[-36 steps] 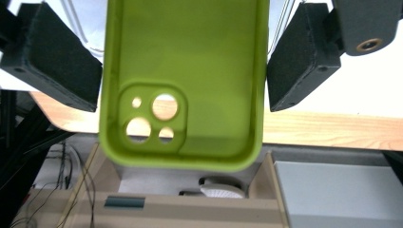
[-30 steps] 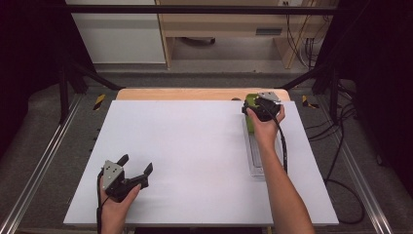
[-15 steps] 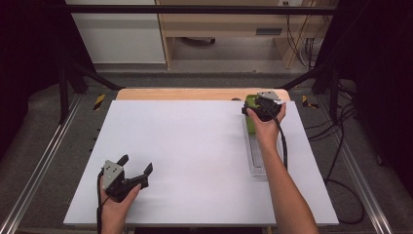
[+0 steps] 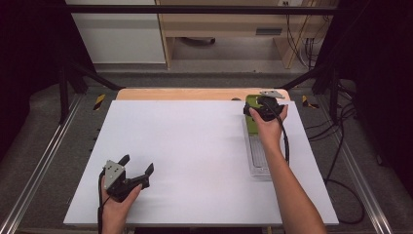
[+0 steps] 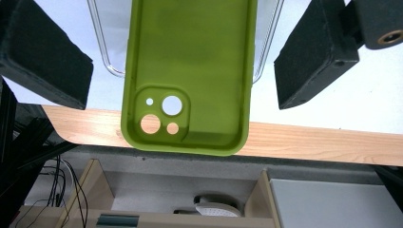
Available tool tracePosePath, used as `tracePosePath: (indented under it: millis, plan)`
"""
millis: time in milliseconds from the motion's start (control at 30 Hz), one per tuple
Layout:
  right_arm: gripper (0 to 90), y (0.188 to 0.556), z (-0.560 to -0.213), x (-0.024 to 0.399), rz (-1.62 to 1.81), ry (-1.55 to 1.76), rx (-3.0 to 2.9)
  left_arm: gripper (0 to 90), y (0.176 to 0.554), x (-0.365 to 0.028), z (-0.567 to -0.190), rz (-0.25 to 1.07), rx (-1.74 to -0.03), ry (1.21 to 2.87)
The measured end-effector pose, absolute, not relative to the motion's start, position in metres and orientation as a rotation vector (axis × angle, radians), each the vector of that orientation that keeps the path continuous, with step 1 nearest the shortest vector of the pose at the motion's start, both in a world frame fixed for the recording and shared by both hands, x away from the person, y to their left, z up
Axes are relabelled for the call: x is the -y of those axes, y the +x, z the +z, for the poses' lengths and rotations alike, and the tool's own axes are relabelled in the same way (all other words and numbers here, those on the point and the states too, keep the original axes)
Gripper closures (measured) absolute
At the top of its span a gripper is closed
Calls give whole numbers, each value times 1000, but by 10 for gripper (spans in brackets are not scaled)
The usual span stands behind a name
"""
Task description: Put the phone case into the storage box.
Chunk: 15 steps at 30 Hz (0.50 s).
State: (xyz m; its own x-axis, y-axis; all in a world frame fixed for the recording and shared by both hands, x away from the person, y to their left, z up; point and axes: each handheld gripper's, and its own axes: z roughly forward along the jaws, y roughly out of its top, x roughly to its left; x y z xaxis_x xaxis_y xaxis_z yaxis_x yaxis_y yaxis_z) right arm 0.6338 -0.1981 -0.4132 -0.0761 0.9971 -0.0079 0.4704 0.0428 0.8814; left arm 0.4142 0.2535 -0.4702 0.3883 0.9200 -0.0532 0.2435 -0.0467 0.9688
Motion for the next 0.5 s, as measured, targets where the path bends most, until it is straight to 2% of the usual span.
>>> tracePosePath:
  millis: [500]
  plan:
    - [65,626,-402,196,1017,1537,-1642,48,414,-254,-470,773,-1074,1550]
